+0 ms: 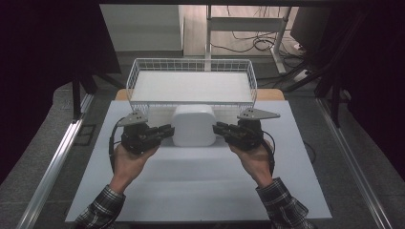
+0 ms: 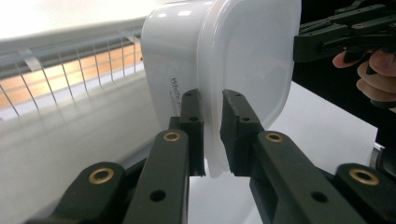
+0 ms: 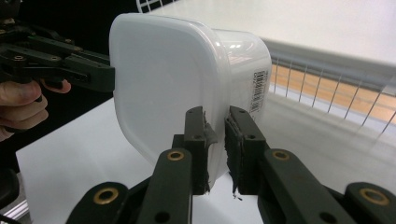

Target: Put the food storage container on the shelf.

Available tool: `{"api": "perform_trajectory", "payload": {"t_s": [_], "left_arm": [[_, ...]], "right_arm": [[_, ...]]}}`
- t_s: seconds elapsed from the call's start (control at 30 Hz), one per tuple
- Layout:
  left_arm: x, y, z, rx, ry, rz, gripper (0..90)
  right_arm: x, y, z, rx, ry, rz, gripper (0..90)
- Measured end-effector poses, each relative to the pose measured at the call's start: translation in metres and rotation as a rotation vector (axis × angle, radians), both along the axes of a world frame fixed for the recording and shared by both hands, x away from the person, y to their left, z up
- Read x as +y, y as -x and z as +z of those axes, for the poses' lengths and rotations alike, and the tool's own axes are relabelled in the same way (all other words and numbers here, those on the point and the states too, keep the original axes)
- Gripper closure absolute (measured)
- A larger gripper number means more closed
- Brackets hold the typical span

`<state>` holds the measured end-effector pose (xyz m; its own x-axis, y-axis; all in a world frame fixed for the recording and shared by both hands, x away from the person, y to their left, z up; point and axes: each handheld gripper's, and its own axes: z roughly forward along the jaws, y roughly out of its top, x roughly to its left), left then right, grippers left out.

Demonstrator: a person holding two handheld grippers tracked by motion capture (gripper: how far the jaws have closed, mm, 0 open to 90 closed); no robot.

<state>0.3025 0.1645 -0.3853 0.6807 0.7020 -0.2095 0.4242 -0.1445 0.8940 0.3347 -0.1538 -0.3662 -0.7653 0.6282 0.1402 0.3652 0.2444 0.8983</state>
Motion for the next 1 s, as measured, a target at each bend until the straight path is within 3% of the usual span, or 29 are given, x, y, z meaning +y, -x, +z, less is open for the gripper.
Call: {"api": "perform_trajectory", "payload": {"t_s": [0.47, 0.7, 1.0], "left_arm": [[0.01, -0.025, 0.04, -0.039, 0.022, 0.01, 80.3], [0.015, -0.046, 0.061, -0.05, 0.03, 0.005, 80.3], [0.019, -0.067, 0.07, -0.031, 0.054, 0.006, 80.2]], "right_arm": [[0.009, -0.025, 0.038, -0.043, -0.026, -0.003, 77.9], [0.014, -0.043, 0.056, -0.055, -0.046, -0.017, 77.8], [0.019, -0.062, 0.07, -0.054, -0.053, -0.036, 77.7]]}}
